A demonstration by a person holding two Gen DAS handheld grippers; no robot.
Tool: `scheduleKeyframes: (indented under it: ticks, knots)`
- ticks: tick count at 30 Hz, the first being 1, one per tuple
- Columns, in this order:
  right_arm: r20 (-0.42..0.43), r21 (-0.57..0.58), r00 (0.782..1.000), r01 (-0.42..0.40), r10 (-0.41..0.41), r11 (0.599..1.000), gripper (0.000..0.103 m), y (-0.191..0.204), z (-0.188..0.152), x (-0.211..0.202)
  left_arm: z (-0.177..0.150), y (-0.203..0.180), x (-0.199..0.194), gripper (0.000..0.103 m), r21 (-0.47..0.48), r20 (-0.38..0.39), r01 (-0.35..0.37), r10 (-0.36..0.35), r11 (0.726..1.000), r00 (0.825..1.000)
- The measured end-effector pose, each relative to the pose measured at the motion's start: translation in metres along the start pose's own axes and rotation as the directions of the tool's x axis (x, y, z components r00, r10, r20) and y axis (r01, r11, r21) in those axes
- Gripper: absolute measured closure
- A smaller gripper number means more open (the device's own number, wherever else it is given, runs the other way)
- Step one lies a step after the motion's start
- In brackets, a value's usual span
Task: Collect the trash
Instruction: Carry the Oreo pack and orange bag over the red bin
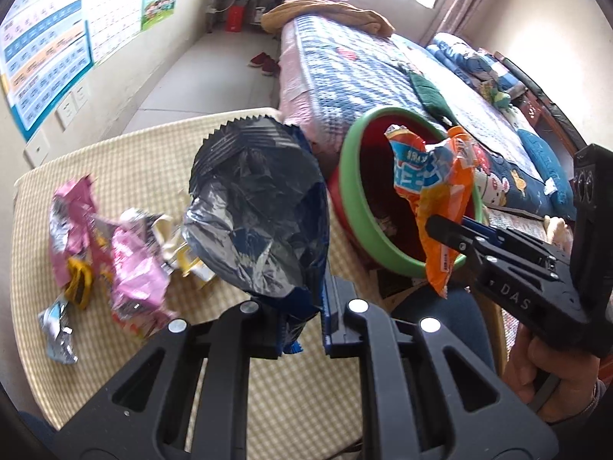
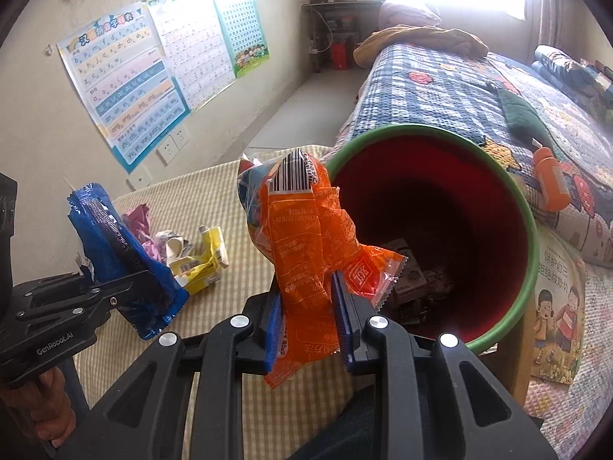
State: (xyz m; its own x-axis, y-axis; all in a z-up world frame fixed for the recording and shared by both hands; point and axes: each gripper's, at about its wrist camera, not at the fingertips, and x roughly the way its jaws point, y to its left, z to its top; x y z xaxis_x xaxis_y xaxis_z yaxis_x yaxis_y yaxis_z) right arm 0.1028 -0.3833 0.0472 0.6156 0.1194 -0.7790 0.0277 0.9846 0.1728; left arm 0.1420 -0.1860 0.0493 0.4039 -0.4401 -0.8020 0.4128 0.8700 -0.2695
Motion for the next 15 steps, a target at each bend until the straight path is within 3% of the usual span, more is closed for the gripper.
scheduleKeyframes:
  ticks: [15]
  knots:
    - [0.027, 0.145, 0.996, 0.075, -0.08, 0.987, 0.079, -0.09, 0.012, -0.002, 0.049, -0.066, 0.046, 0.09, 0.088, -0.016, 0.096, -0.095, 0.992, 0.995]
